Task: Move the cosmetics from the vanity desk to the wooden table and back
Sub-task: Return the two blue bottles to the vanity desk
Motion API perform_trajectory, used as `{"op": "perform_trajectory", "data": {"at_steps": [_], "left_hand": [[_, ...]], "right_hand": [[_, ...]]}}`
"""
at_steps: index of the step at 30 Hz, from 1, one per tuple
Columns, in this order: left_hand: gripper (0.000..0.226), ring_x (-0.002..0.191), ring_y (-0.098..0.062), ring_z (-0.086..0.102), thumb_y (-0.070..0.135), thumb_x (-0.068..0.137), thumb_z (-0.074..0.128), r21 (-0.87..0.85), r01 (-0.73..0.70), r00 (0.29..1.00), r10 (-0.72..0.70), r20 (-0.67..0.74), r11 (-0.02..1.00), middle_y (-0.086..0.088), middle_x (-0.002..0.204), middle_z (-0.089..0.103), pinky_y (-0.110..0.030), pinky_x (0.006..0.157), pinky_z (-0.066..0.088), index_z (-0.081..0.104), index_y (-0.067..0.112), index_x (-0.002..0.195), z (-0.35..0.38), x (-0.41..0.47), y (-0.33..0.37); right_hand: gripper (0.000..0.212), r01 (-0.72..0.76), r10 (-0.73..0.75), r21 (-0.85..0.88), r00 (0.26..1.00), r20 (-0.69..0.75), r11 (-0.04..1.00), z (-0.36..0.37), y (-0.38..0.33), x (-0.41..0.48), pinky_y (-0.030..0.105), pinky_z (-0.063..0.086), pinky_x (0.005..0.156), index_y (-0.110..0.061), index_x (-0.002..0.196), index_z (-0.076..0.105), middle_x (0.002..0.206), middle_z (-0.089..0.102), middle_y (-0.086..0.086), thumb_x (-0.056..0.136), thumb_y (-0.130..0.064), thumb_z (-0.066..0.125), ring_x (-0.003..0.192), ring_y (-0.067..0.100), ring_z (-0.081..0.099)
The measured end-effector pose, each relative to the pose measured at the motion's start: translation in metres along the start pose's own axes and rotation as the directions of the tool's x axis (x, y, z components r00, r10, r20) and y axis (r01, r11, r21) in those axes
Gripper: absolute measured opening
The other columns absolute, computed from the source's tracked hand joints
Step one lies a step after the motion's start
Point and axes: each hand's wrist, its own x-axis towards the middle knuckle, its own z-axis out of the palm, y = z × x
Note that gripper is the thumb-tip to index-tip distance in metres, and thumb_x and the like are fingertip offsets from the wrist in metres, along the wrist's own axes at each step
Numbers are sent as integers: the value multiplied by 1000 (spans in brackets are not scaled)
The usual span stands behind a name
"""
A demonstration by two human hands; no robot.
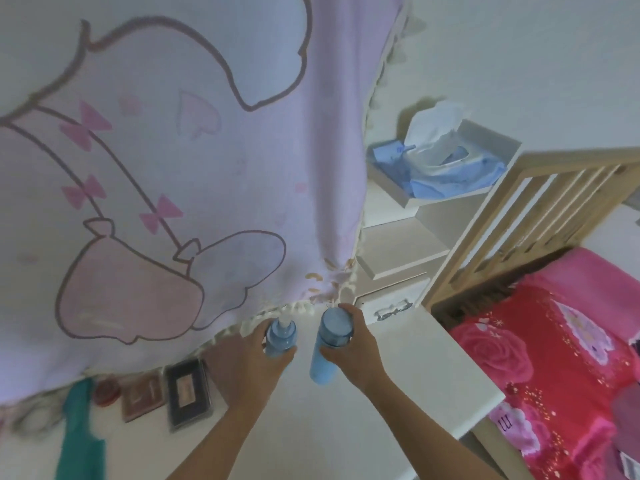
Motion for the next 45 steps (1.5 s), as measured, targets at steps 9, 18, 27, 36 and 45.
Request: {"op": "perform_trajectory", "data": {"at_steps": [9, 18, 27, 36, 45], "left_hand": [[40, 72, -12, 58, 11, 62, 83, -271, 0, 997, -21, -72, 963, 4, 84, 63, -9, 70, 43, 63, 9, 97, 29, 49, -17], [52, 68, -22, 67, 29, 60, 82, 30, -147, 967, 150, -207, 989, -11, 82, 70, -21, 69, 49, 57, 7, 100, 45, 67, -28], [57, 68, -30, 66, 21, 58, 82, 113, -198, 940, 221, -260, 974, -17, 79, 67, -33, 61, 57, 45, 9, 99, 38, 67, -16], [60, 111, -30, 49, 28, 77, 71, -88, 214, 969, -223, -108, 973, -14, 121, 51, -40, 93, 43, 45, 4, 127, 18, 26, -8], [45, 92, -37, 59, 33, 80, 50, 53, 176, 958, -158, -239, 983, -19, 100, 61, -43, 74, 51, 57, -1, 109, -46, -85, 13]], "right_hand": [[67, -10, 10, -35, 1000, -8, 999, 44, 8, 87, 23, 43, 86, -15, 123, 41, 110, 46, -8, 67, -1, 74, 100, 14, 47], [66, 85, -77, -77, 992, 96, 993, 71, 12, 116, -3, 35, 76, -8, 122, 42, 111, 44, -5, 66, 2, 75, 101, 11, 47], [75, 155, -139, -146, 983, 117, 977, 72, 16, 129, 21, 36, 100, -5, 131, 36, 130, 46, 10, 69, -7, 77, 120, 21, 44], [75, 291, -285, -222, 957, 60, 931, 39, 25, 79, 23, 37, 92, -11, 138, 32, 128, 43, 12, 75, -9, 71, 115, 26, 44], [56, 553, -537, -269, 832, 137, 789, 12, 21, -7, 29, 39, 89, -9, 129, 47, 124, 50, 18, 76, -16, 64, 118, 24, 41]]}}
